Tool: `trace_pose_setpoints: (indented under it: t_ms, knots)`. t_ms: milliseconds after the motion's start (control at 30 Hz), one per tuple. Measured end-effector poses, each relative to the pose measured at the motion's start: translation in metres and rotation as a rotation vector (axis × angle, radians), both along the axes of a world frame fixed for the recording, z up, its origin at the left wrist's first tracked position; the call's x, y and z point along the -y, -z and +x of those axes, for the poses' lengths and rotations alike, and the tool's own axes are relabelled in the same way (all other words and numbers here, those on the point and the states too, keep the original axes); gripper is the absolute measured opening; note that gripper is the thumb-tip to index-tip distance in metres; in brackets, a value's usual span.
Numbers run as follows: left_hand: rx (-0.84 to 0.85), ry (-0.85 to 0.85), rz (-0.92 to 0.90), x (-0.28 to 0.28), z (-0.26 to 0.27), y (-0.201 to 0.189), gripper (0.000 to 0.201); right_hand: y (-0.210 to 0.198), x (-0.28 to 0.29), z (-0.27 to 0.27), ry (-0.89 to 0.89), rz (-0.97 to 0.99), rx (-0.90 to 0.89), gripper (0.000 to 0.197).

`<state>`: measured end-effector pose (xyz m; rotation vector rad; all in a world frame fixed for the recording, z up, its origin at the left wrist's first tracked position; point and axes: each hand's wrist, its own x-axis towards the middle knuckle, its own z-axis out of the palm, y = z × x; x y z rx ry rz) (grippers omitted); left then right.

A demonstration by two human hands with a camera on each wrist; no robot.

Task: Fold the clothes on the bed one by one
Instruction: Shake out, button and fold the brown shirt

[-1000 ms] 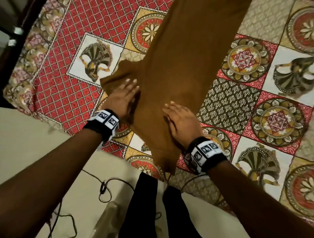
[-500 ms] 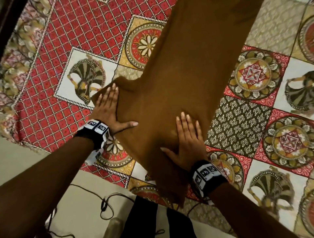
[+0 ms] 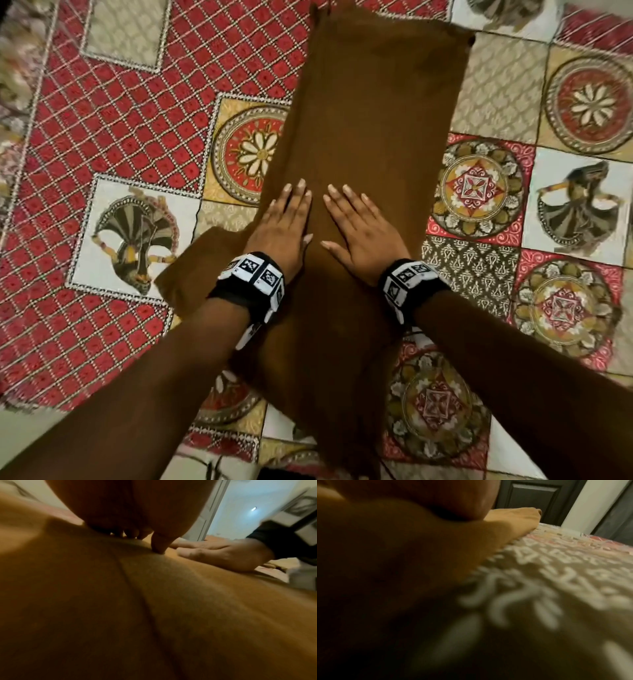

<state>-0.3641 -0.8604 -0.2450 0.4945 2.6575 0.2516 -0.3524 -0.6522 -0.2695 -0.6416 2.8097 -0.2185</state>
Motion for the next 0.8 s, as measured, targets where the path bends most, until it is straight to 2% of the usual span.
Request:
trace_pose_setpoints:
  t_ms: [67, 200, 267, 333, 367, 433, 500, 567, 633, 667, 800]
  knots:
    - [-0.014, 0.037, -0.014, 0.013, -0.005, 0.009, 0.072, 0.000, -0.012, 0.004, 0.053, 0.022, -0.034, 0.085]
    - [-0.027, -0.041, -0.031, 0.029, -0.008, 0.010, 0.095, -0.003, -0.026, 0.003, 0.348, 0.030, -0.049, 0.099]
    - [-0.016, -0.060, -0.044, 0.028, -0.009, 0.011, 0.101, -0.009, -0.044, -0.010, 0.542, 0.021, -0.033, 0.100]
    - [-0.009, -0.073, -0.054, 0.027, -0.009, 0.014, 0.104, -0.022, -0.059, -0.036, 0.630, 0.021, -0.027, 0.100]
    - [-0.002, -0.079, -0.048, 0.027, -0.009, 0.015, 0.104, -0.029, -0.060, -0.051, 0.587, 0.017, -0.046, 0.099]
    - [0.015, -0.082, -0.032, 0.028, -0.009, 0.018, 0.104, -0.036, -0.046, -0.085, 0.349, -0.029, -0.077, 0.094]
    - [0.020, -0.082, -0.015, 0.028, -0.010, 0.019, 0.103, -0.029, -0.023, -0.111, 0.064, -0.027, -0.044, 0.092]
    - [0.031, -0.082, -0.005, 0.029, -0.011, 0.017, 0.103, -0.015, -0.016, -0.128, -0.084, 0.028, -0.018, 0.093]
    - [0.036, -0.078, 0.010, 0.028, -0.012, 0.015, 0.102, -0.006, -0.036, -0.144, -0.072, 0.038, -0.032, 0.094]
    - [0.039, -0.076, 0.015, 0.028, -0.012, 0.014, 0.102, -0.004, -0.053, -0.151, -0.007, 0.019, -0.040, 0.094]
    - [0.055, -0.084, 0.026, 0.027, -0.015, 0.007, 0.099, -0.001, -0.123, -0.172, 0.436, 0.034, -0.095, 0.091]
